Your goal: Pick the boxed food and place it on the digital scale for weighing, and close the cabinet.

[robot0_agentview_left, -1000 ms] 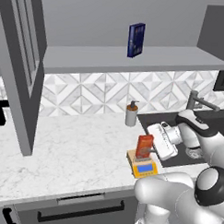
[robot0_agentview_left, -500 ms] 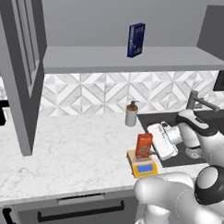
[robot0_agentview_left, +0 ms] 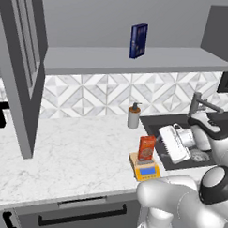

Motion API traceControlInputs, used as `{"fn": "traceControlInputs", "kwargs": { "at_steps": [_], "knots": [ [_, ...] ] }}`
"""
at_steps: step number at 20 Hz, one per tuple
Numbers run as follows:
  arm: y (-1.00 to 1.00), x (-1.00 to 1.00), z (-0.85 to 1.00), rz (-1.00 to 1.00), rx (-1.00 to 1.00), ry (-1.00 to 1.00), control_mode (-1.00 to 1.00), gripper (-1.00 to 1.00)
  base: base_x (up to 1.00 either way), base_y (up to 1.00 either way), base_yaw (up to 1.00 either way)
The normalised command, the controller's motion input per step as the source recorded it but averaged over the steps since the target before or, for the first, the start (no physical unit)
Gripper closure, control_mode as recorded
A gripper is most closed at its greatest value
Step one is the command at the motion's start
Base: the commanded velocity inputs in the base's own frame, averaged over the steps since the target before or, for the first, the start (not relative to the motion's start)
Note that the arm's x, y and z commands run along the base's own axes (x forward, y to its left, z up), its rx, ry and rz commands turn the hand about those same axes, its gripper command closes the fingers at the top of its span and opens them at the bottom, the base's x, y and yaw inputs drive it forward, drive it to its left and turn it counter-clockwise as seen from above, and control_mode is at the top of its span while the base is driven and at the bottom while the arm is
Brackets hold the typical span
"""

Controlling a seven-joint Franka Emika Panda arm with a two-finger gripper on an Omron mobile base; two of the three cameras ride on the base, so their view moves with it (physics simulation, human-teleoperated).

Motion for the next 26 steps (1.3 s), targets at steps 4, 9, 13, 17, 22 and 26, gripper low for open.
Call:
{"fn": "traceControlInputs", "kwargs": {
  "at_steps": [4, 9, 13, 17, 22, 26],
  "knots": [
    [-0.23, -0.55, 0.02, -0.02, 0.01, -0.21, -1.0, -1.0, 0.0, 0.0, 0.0],
    [-0.33, -0.81, 0.09, -0.2, 0.03, -0.31, -1.0, -1.0, 0.0, 0.0, 0.0],
    [-0.53, -0.63, 0.31, -0.26, 0.13, -0.39, -1.0, -1.0, 0.0, 0.0, 0.0],
    [-0.18, -0.3, 0.29, -0.32, 0.08, -0.55, -1.0, -1.0, 0.0, 0.0, 0.0],
    [-0.38, -0.11, 0.5, -0.25, 0.12, -0.68, -1.0, -1.0, 0.0, 0.0, 0.0],
    [-0.6, -0.08, 0.78, -0.16, 0.15, -0.68, -1.0, -1.0, 0.0, 0.0, 0.0]
  ]
}}
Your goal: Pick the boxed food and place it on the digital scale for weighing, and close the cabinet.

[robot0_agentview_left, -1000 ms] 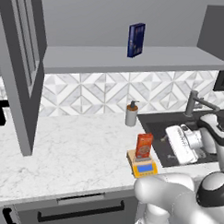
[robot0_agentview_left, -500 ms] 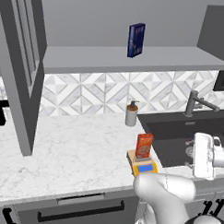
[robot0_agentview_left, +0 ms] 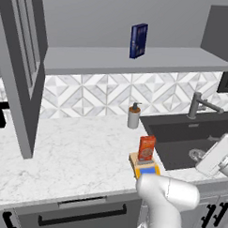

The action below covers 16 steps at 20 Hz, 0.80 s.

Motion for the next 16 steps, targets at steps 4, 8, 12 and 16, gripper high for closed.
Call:
{"fn": "traceControlInputs", "kwargs": {
  "at_steps": [4, 8, 12, 16],
  "knots": [
    [-0.44, -0.16, 0.69, -0.15, 0.07, -0.79, -1.0, -1.0, 0.0, 0.0, 0.0],
    [-0.53, -0.12, 0.72, -0.16, 0.07, -0.56, -1.0, -1.0, 0.0, 0.0, 0.0],
    [-0.83, -0.16, 0.81, -0.11, 0.13, -0.1, -1.0, -1.0, 0.0, 0.0, 0.0],
    [-0.87, -0.3, 0.57, -0.11, 0.21, -0.01, -1.0, -1.0, 0.0, 0.0, 0.0]
  ]
}}
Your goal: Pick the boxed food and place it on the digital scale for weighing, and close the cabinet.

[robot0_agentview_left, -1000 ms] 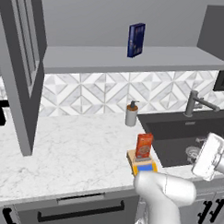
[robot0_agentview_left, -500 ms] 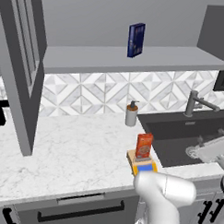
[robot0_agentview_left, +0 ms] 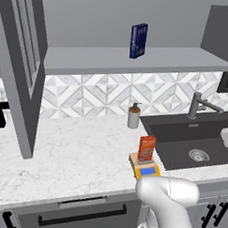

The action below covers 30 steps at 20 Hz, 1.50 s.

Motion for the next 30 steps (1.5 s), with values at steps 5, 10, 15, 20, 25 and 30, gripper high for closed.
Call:
{"fn": "traceControlInputs", "kwargs": {
  "at_steps": [5, 10, 15, 20, 25, 30],
  "knots": [
    [-0.87, -0.08, 0.28, -0.15, 0.19, 0.0, -1.0, -1.0, 0.0, 0.0, 0.0],
    [-0.66, 0.0, 0.09, -0.2, 0.09, 0.1, -1.0, -1.0, 0.0, 0.0, 0.0],
    [-0.55, 0.07, -0.01, -0.18, 0.06, 0.15, -1.0, -1.0, 0.0, 0.0, 0.0],
    [-0.54, 0.0, 0.0, -0.13, 0.04, 0.02, -1.0, -1.0, 0.0, 0.0, 0.0],
    [-0.23, -0.08, 0.24, -0.03, 0.03, -0.16, -1.0, -1.0, 0.0, 0.0, 0.0],
    [0.0, -0.16, 0.66, 0.0, 0.0, -0.1, -1.0, -1.0, 0.0, 0.0, 0.0]
  ]
}}
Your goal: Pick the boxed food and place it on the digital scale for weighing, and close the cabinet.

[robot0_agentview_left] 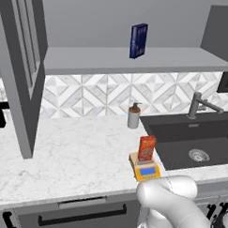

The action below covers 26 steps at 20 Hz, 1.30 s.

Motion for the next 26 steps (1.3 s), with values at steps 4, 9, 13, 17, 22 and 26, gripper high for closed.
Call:
{"fn": "traceControlInputs", "kwargs": {
  "at_steps": [4, 9, 13, 17, 22, 26],
  "knots": [
    [0.05, -0.21, 0.89, 0.0, -0.08, -0.03, -1.0, -1.0, 0.0, 0.0, 0.0],
    [0.62, -0.51, 0.66, 0.0, -0.21, 0.0, -1.0, -1.0, 0.0, 0.0, 0.0],
    [1.0, -0.2, 0.65, 0.0, -0.34, -0.03, -1.0, -1.0, 0.0, 0.0, 0.0],
    [1.0, 0.11, 0.62, -0.03, -0.35, 0.0, -1.0, -1.0, 0.0, 0.0, 0.0],
    [1.0, 0.21, 0.57, -0.18, -0.25, 0.06, -1.0, -1.0, 0.0, 0.0, 0.0],
    [1.0, 0.61, 0.11, -0.34, -0.05, 0.18, -1.0, -1.0, 0.0, 0.0, 0.0]
  ]
}}
